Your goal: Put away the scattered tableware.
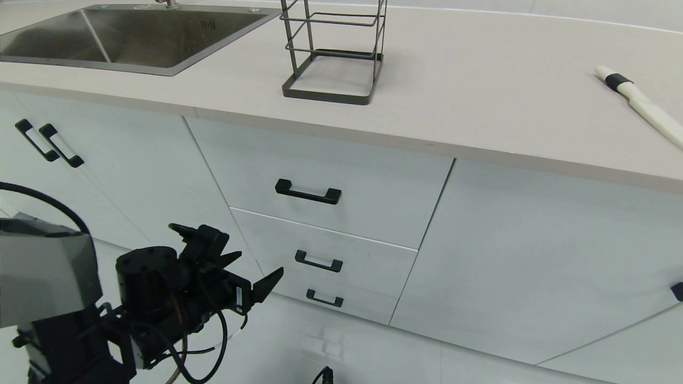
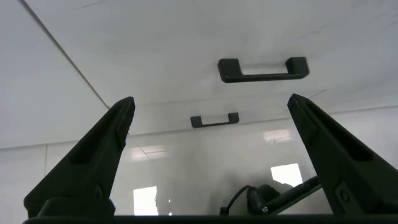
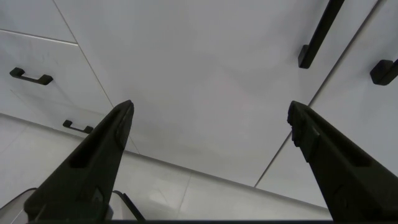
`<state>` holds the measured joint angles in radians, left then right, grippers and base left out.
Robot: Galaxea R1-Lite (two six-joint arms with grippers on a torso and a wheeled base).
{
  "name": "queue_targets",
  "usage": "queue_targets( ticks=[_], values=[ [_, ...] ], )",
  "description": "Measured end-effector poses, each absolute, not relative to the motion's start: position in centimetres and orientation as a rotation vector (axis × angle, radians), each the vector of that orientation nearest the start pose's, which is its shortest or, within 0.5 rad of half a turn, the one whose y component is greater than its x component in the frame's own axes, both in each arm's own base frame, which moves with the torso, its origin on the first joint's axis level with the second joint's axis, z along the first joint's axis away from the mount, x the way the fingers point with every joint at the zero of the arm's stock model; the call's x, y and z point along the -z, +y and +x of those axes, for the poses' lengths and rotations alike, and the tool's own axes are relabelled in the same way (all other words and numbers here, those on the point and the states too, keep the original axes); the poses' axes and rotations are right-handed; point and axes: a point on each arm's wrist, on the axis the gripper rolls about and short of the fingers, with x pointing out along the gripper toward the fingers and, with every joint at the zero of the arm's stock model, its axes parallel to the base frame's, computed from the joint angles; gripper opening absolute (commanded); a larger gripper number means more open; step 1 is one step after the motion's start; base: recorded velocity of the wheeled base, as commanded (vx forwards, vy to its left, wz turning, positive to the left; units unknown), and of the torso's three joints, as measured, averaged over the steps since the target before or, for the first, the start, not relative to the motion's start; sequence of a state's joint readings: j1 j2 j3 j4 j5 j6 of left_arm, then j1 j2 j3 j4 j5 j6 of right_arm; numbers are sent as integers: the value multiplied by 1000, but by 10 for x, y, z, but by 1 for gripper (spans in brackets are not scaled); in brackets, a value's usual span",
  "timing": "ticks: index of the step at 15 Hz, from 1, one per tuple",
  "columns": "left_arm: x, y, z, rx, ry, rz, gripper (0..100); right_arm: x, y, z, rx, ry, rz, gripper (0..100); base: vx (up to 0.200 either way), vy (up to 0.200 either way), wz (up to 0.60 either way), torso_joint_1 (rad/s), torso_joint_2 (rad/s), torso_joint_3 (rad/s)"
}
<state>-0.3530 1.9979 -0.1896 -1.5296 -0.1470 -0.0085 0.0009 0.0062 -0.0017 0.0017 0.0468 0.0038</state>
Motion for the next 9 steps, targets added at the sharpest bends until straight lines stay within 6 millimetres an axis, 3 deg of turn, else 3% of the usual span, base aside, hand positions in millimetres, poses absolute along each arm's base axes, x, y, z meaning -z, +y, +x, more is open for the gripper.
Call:
queue_targets(
  ticks=[4,9],
  values=[
    [-91,-79,202,527,182,11,100,-76,1,-22,-48,6,4,100,0,0,0,0,0,0],
    [-166,-47,131,492,-220,-21,100,-76,1,-22,-48,6,4,100,0,0,0,0,0,0]
  ],
)
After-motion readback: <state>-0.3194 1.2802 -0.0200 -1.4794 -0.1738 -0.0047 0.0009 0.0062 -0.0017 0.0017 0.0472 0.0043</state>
